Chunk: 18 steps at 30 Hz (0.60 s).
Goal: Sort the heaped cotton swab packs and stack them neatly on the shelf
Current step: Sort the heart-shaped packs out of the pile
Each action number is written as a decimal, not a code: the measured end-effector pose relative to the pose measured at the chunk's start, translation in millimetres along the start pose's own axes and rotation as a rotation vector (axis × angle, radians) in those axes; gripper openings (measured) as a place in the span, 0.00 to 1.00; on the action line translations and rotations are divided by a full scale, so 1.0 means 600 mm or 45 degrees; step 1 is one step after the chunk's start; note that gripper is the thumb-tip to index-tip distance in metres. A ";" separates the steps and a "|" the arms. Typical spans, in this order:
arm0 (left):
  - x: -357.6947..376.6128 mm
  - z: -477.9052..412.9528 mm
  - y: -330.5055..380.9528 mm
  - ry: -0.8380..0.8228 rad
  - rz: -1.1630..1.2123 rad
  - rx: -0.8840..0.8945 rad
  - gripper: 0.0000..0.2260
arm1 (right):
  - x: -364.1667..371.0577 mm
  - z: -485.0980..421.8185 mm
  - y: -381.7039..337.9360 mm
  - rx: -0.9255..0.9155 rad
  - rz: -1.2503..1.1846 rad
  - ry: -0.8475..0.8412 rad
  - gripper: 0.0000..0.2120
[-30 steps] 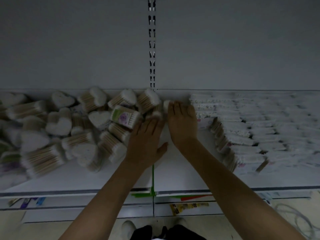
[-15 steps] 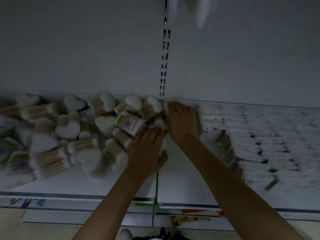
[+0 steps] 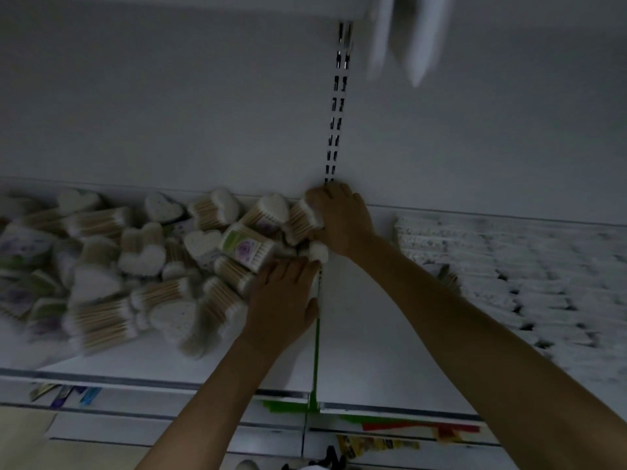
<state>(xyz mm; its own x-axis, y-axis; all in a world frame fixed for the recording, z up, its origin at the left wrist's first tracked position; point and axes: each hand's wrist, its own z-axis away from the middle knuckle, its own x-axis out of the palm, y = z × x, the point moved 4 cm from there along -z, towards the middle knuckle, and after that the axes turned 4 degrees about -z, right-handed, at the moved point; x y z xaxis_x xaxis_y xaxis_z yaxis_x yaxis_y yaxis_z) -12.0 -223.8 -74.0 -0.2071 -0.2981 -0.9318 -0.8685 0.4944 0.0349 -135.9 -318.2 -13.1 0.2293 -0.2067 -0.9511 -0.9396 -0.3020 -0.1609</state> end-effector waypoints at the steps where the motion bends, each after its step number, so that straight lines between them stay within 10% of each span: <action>1: 0.002 0.000 -0.001 -0.004 0.000 0.008 0.25 | -0.005 -0.001 -0.001 0.002 -0.040 0.008 0.32; 11: -0.010 0.007 0.004 0.083 0.070 0.044 0.34 | -0.117 0.145 -0.002 0.270 -0.249 0.596 0.31; 18: -0.007 0.014 0.064 0.066 0.270 0.103 0.32 | -0.024 0.217 -0.029 0.494 0.015 0.048 0.31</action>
<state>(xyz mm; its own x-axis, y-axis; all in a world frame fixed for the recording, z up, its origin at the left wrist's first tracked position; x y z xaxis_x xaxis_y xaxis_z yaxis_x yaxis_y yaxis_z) -40.6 -197.0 -71.9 -0.4056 -0.2212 -0.8869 -0.7648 0.6135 0.1967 -155.7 -188.5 -30.6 0.2203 -0.2440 -0.9444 -0.9668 0.0739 -0.2446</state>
